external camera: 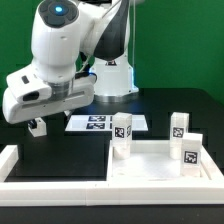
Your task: Assemble square table
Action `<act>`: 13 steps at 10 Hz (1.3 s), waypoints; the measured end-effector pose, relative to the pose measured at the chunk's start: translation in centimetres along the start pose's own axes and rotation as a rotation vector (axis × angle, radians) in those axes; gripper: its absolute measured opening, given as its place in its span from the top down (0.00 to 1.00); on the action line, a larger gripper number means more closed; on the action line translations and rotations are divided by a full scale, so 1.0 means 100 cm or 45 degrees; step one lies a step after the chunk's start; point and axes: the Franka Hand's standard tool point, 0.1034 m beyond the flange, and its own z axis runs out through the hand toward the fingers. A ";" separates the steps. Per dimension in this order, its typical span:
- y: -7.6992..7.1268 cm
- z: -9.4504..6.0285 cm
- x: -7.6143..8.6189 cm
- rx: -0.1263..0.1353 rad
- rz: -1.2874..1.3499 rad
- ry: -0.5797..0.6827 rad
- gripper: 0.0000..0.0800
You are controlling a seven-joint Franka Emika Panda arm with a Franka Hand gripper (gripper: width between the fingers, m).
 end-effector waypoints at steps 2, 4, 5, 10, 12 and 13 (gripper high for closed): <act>-0.005 0.002 0.003 0.021 0.001 -0.191 0.19; 0.013 0.009 -0.007 -0.019 -0.043 -0.212 0.19; 0.024 0.007 -0.018 -0.057 -0.060 -0.244 0.19; 0.025 0.014 -0.021 -0.105 -0.087 -0.192 0.19; 0.026 0.020 -0.024 -0.101 -0.034 -0.247 0.19; 0.027 0.020 -0.023 -0.099 0.037 -0.350 0.19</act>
Offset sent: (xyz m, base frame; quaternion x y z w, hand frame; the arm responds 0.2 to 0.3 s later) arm -0.0122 -0.0907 -0.0014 -0.0995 -0.0973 -0.0430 0.9893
